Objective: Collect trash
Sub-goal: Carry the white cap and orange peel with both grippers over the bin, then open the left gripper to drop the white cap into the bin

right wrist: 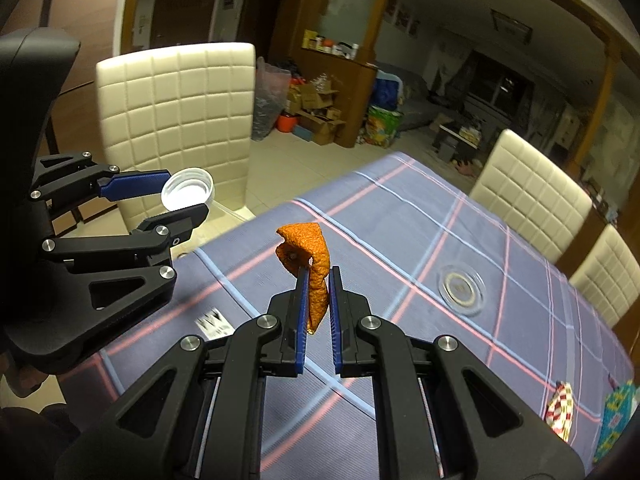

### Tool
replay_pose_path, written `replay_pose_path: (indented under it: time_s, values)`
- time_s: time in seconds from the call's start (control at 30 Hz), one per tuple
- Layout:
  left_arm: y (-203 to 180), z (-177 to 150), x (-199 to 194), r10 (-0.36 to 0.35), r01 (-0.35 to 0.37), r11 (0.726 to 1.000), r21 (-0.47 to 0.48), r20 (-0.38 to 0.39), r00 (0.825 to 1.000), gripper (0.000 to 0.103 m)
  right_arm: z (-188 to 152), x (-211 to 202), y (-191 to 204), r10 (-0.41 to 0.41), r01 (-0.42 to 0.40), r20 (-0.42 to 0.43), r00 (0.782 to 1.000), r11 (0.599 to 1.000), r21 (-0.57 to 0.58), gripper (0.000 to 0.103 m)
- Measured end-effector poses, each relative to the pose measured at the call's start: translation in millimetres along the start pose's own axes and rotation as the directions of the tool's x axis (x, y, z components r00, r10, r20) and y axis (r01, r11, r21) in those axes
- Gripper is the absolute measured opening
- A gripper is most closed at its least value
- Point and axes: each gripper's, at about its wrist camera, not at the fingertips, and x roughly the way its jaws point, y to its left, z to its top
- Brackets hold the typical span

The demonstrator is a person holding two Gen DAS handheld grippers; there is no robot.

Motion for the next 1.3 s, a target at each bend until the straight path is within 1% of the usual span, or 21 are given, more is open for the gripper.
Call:
replay_pose_path:
  time_s: [0.13, 0.3, 0.6, 0.87, 1.07, 1.3]
  values:
    - [16.8, -3.9, -1.8, 0.030, -0.030, 0.999, -0.023, -0.001, 1.000, 0.039, 12.0, -0.8, 17.2, 0.013, -0.012, 0.021, 1.000, 0.999, -0.035, 0.010]
    - [32.3, -7.1, -0.4, 0.057, -0.057, 0.998, -0.042, 0.003, 0.998, 0.039, 21.4, 3.8, 31.9, 0.026, -0.024, 0.025, 0.999, 0.998, -0.063, 0.010]
    - [62.3, -16.9, 11.7, 0.105, -0.107, 0.991, -0.078, -0.030, 0.994, 0.039, 37.1, 19.7, 58.7, 0.057, -0.054, 0.027, 0.998, 0.993, -0.103, 0.011]
    - [91.7, -25.7, 21.3, 0.152, -0.159, 0.979, -0.126, -0.062, 0.986, 0.039, 49.9, 37.3, 79.9, 0.089, -0.085, 0.024, 0.996, 0.988, -0.132, 0.011]
    - [110.6, -30.3, 29.7, 0.165, -0.177, 0.971, -0.160, -0.085, 0.983, 0.039, 57.0, 49.7, 90.4, 0.107, -0.103, 0.018, 0.994, 0.984, -0.148, 0.011]
    - [118.1, -30.8, 42.4, 0.165, -0.180, 0.969, -0.170, -0.101, 0.981, 0.039, 64.1, 63.2, 93.2, 0.114, -0.112, 0.011, 0.993, 0.984, -0.141, 0.011]
